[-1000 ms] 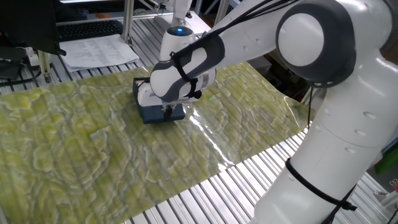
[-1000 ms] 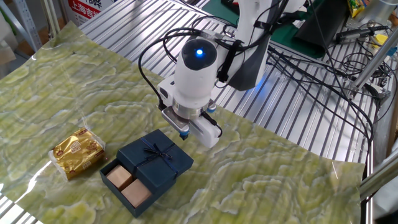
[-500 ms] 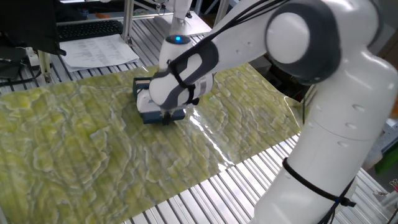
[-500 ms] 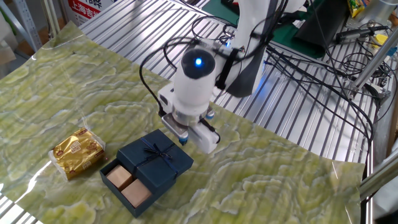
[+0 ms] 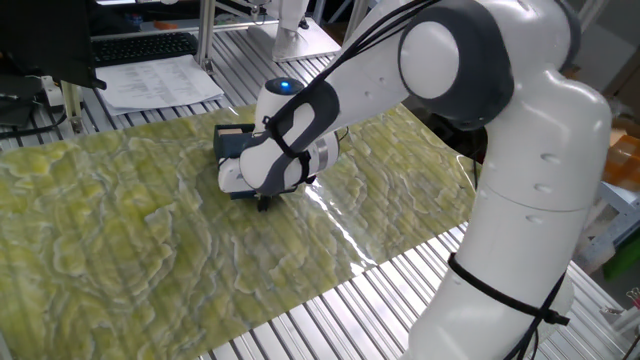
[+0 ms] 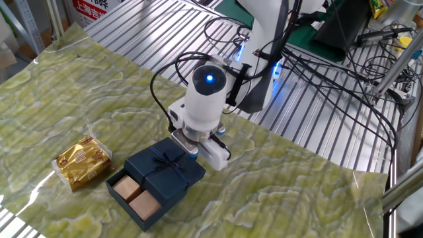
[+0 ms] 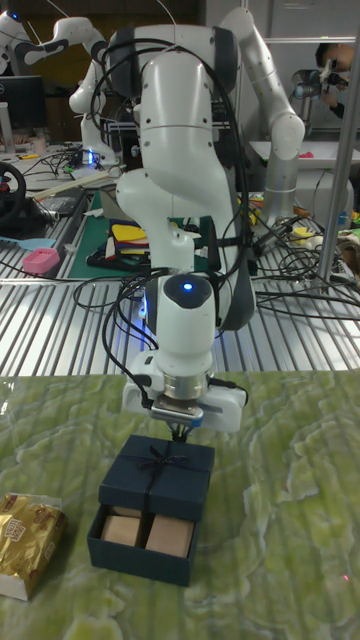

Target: Slide the outer casing onto the gift box

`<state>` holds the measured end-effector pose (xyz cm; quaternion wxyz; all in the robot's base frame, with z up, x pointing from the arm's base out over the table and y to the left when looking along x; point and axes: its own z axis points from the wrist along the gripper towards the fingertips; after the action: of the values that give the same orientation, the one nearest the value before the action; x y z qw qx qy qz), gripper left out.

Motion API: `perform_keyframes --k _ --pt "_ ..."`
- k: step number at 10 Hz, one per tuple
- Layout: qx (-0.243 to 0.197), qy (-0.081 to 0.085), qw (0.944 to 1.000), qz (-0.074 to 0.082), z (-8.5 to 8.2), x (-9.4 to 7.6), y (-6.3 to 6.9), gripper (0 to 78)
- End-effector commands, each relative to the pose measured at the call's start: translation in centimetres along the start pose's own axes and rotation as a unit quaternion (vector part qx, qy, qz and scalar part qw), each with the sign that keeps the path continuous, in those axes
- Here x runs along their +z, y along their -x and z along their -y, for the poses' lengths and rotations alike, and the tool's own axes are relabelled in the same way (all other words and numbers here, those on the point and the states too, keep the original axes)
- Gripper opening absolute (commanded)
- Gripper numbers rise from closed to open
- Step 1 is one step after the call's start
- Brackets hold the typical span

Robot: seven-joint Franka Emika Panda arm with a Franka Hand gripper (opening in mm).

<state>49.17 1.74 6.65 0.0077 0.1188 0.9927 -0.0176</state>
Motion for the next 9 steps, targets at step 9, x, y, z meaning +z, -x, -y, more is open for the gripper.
perform_keyframes --k 9 --pt "0.031 0.008 0.9988 0.038 -0.81 -2.56 0.95 0.0"
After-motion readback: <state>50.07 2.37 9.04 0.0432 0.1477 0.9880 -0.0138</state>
